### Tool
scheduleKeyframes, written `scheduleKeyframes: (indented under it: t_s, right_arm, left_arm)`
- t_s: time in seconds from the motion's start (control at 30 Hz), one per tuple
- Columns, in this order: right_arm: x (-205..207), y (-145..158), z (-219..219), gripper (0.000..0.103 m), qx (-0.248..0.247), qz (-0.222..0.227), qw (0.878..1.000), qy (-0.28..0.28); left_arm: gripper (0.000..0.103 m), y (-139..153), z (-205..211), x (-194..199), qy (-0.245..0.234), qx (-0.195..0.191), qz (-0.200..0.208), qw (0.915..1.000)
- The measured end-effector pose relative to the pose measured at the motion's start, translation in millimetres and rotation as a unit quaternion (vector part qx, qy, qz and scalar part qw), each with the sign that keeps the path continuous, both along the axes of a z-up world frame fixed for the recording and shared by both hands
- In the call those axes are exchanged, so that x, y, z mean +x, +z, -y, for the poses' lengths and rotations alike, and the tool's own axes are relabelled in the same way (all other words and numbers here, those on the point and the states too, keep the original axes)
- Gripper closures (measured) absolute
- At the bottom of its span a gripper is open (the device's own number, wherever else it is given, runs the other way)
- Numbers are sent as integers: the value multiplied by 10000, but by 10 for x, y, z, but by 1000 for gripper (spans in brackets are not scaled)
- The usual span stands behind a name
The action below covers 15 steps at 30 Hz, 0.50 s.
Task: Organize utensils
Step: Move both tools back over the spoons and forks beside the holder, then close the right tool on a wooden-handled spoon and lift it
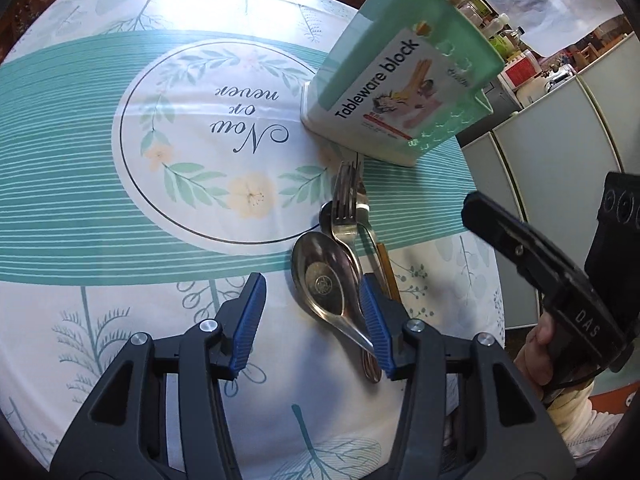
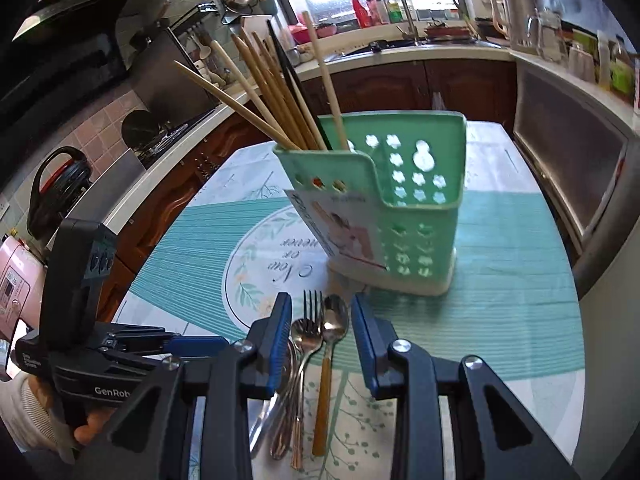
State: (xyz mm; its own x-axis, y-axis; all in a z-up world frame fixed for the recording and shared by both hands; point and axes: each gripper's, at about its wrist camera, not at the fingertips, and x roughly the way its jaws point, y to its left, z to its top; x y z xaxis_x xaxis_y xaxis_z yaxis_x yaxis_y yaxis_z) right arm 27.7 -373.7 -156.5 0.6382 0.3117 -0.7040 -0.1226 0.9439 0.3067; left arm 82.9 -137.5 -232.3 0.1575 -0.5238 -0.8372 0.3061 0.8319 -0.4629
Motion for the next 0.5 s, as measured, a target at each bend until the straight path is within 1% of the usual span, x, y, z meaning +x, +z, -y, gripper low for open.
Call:
scheduleKeyframes:
  t_s: [0.1, 0.27, 0.5]
  right_arm:
    - [-18, -120, 39, 72, 115, -158, 9998, -18]
    - [-38, -259, 83, 72, 217, -319, 9993, 11]
    - [-24, -361, 127, 72, 332, -448, 9984, 28]
  left_arm:
    - [58, -73, 38, 55, -11, -60, -15, 10000]
    - [58, -149, 132, 130, -198, -155, -66, 9997]
    - [59, -138, 236, 189, -390, -157, -8, 9991]
